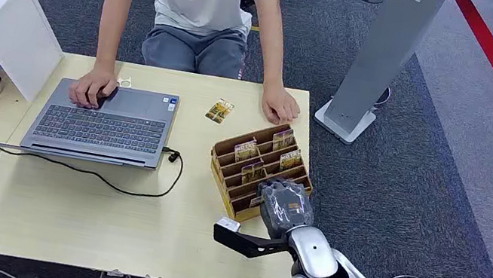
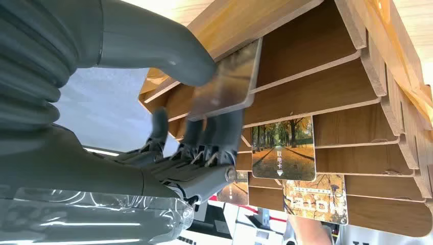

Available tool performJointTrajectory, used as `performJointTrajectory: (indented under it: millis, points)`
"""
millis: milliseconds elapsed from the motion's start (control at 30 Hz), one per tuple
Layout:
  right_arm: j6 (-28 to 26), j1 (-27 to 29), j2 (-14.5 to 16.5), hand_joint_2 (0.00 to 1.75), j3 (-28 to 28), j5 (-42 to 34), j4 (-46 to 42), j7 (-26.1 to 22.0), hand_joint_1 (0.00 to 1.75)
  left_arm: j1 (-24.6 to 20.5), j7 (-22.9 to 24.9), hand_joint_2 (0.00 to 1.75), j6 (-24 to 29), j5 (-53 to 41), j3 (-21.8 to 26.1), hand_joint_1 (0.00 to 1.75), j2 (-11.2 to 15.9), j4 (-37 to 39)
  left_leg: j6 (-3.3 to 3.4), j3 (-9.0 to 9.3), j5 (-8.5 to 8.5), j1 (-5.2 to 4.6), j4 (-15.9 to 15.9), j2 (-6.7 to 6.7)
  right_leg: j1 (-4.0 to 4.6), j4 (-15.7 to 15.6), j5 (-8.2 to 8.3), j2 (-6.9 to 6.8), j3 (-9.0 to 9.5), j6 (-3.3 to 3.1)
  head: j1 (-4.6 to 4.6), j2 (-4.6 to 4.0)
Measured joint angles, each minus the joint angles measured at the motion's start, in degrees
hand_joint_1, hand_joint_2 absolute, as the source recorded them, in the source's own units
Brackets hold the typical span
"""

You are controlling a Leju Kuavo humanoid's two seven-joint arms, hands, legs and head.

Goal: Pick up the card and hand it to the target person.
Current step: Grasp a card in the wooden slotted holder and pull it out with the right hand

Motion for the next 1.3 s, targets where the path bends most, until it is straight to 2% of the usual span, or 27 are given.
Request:
performJointTrajectory:
  millis: [233, 500, 900, 1133, 1300]
  points:
    - [-0.12, -0.1, 0.24, 1.75, -0.01, 0.0, 0.27, -0.06, 1.32, 0.0, 0.0, 0.0, 0.01, 0.03, 0.0, 0.0, 0.0, 0.0, 0.0, 0.01, 0.0, 0.0, 0.0, 0.0, 0.0, 0.0, 0.0, 0.0, 0.01, 0.0, 0.02, 0.0]
    - [-0.19, -0.25, 0.42, 1.75, 0.01, -0.07, 0.36, -0.29, 1.67, 0.0, 0.0, 0.0, 0.01, 0.13, 0.0, 0.0, 0.0, 0.0, 0.0, 0.0, 0.0, 0.0, 0.0, 0.0, 0.0, 0.0, 0.0, 0.0, 0.0, 0.0, 0.02, 0.0]
    - [-0.15, -0.3, 0.45, 1.75, -0.04, 0.18, -0.06, 0.2, 1.64, 0.0, -1.1, 0.0, -0.8, -0.62, -0.07, 0.0, 0.07, 0.0, 0.0, 0.01, 0.0, 0.0, 0.0, 0.0, 0.0, 0.0, 0.0, 0.0, 0.0, 0.0, 0.04, 0.0]
    - [-0.06, -0.97, -0.52, 1.75, -0.65, 2.34, -4.35, 2.46, 1.64, 0.02, -0.87, 0.0, -0.58, -0.25, -0.07, 0.0, 0.13, 0.0, 0.0, 0.01, 0.0, 0.0, 0.01, 0.01, 0.0, 0.0, 0.0, 0.01, 0.0, 0.0, 0.01, 0.0]
    - [-4.55, -2.98, -1.81, 1.75, -1.89, 7.23, -11.0, 4.11, 1.64, 0.06, -0.75, 0.0, -0.23, 0.04, -0.07, 0.0, 0.13, 0.0, 0.0, 0.03, 0.01, 0.0, 0.02, 0.01, 0.0, 0.0, 0.02, 0.01, 0.0, 0.0, 0.02, 0.0]
